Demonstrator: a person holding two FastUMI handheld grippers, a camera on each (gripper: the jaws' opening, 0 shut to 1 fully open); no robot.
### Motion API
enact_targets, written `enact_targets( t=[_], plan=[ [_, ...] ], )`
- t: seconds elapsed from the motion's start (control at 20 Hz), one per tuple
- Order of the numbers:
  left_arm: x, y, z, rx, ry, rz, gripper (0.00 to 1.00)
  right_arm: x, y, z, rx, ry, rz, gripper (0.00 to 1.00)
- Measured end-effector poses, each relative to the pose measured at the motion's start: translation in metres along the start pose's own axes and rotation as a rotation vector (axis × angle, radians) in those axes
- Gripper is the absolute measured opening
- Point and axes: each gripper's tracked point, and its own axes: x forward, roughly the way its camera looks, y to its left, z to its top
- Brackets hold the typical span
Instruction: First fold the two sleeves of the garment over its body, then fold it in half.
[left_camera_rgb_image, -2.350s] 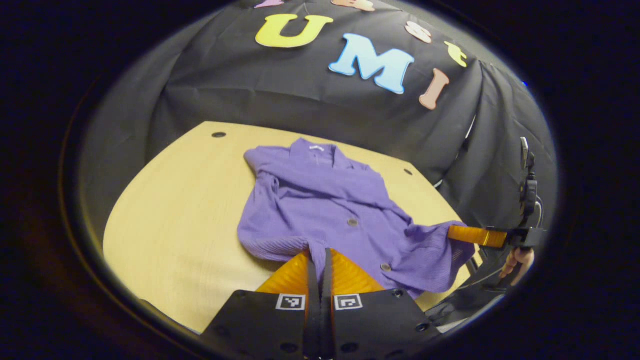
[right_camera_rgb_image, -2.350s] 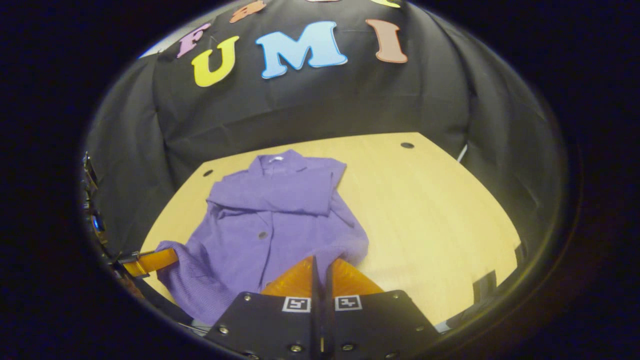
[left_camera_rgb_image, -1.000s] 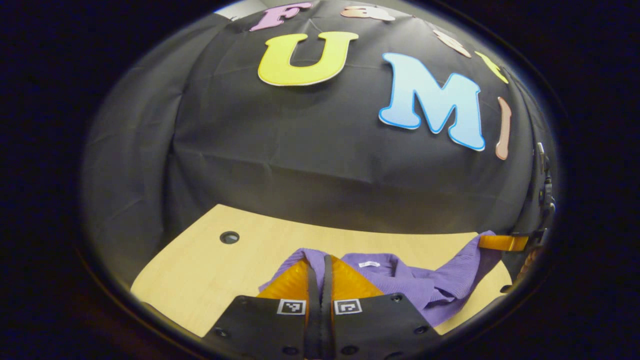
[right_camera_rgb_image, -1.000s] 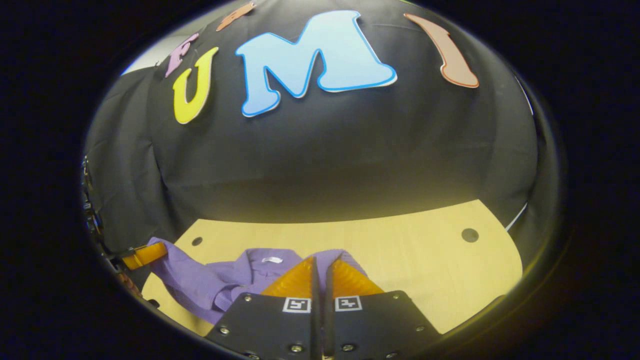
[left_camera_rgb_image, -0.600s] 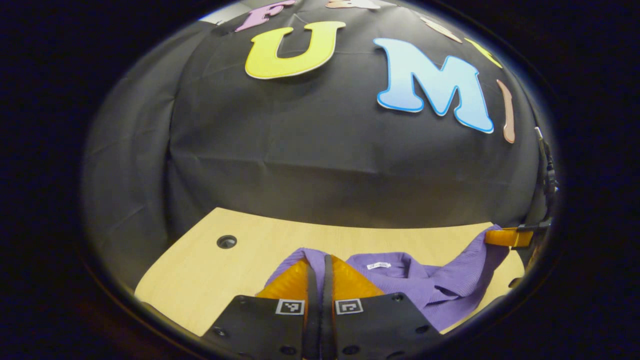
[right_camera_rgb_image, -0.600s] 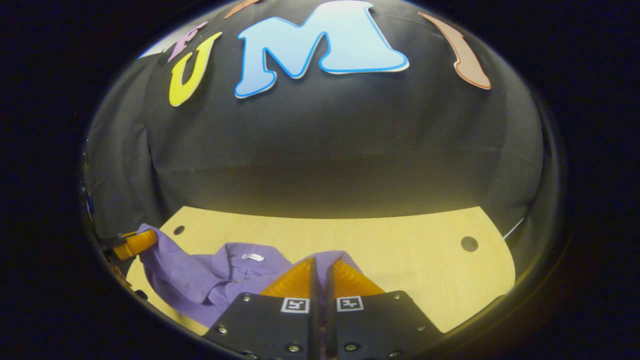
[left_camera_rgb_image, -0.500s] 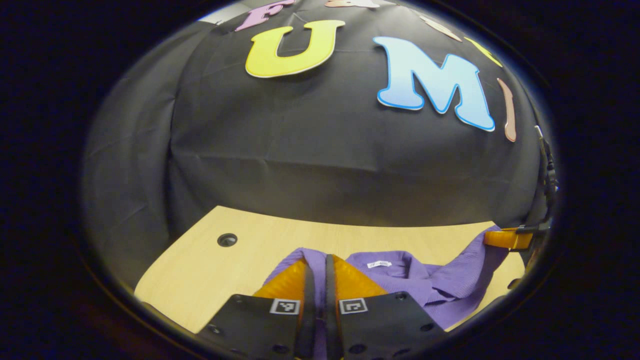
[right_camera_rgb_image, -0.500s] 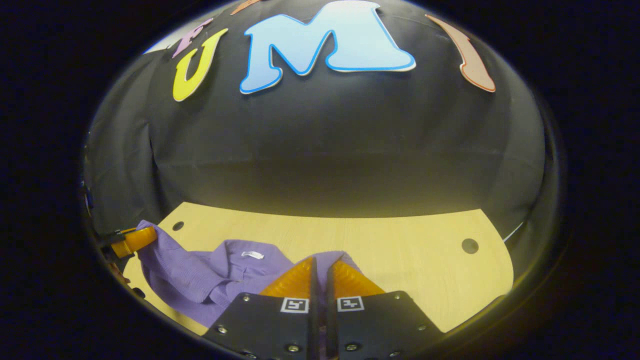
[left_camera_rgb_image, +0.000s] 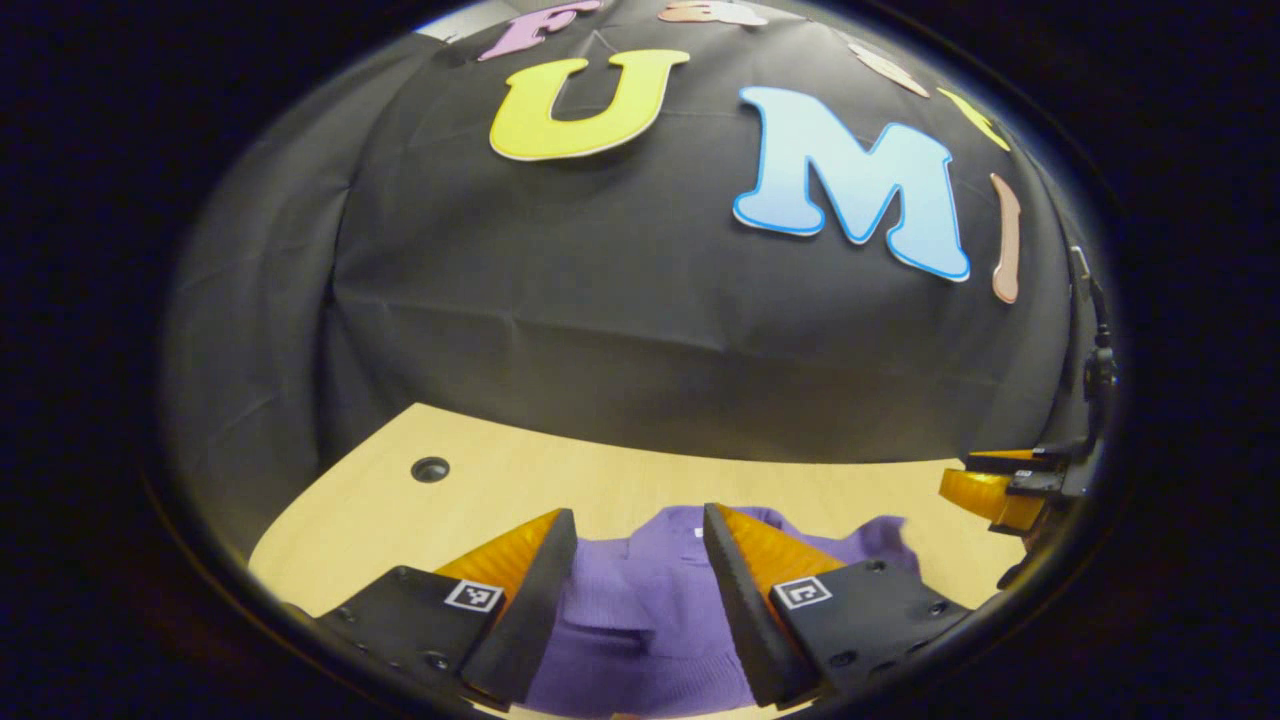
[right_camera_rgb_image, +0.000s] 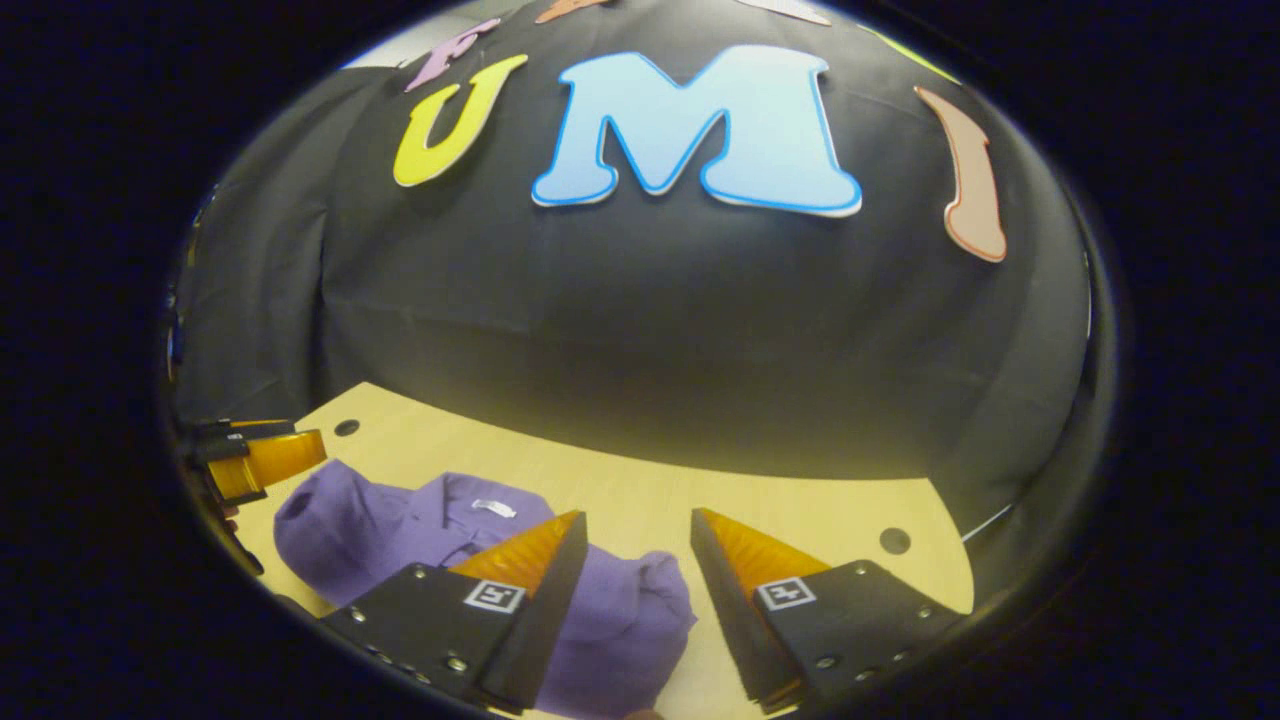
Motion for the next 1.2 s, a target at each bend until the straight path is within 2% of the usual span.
enact_targets(
  t=[0.05, 0.2, 0.25, 0.3, 0.4, 0.6, 0.7, 0.8, 1.2],
  plan=[
    [-0.006, -0.001, 0.005, 0.008, -0.014, -0.001, 0.83, -0.01, 0.0, 0.006, 0.004, -0.018, -0.007, 0.76],
    [-0.033, -0.007, 0.028, 0.016, -0.062, -0.023, 0.84, -0.04, -0.002, 0.023, -0.005, -0.073, -0.039, 0.78],
    [-0.041, -0.01, 0.036, 0.019, -0.085, -0.033, 0.88, -0.051, -0.002, 0.028, -0.017, -0.093, -0.054, 0.78],
    [-0.053, -0.011, 0.046, 0.022, -0.112, -0.042, 0.99, -0.063, 0.0, 0.035, -0.026, -0.11, -0.061, 0.78],
    [-0.078, -0.014, 0.065, 0.043, -0.167, -0.054, 0.94, -0.088, 0.005, 0.047, -0.035, -0.151, -0.075, 0.78],
    [-0.126, -0.022, 0.089, 0.066, -0.231, -0.087, 0.95, -0.131, 0.019, 0.068, -0.037, -0.214, -0.082, 0.78],
    [-0.152, -0.024, 0.099, 0.069, -0.263, -0.102, 0.94, -0.154, 0.032, 0.076, -0.033, -0.251, -0.078, 0.86],
    [-0.175, -0.022, 0.108, 0.084, -0.292, -0.108, 0.96, -0.176, 0.042, 0.083, -0.034, -0.288, -0.087, 0.87],
    [-0.242, -0.008, 0.107, 0.116, -0.336, -0.149, 0.93, -0.245, 0.076, 0.086, -0.027, -0.361, -0.13, 0.87]
  ],
)
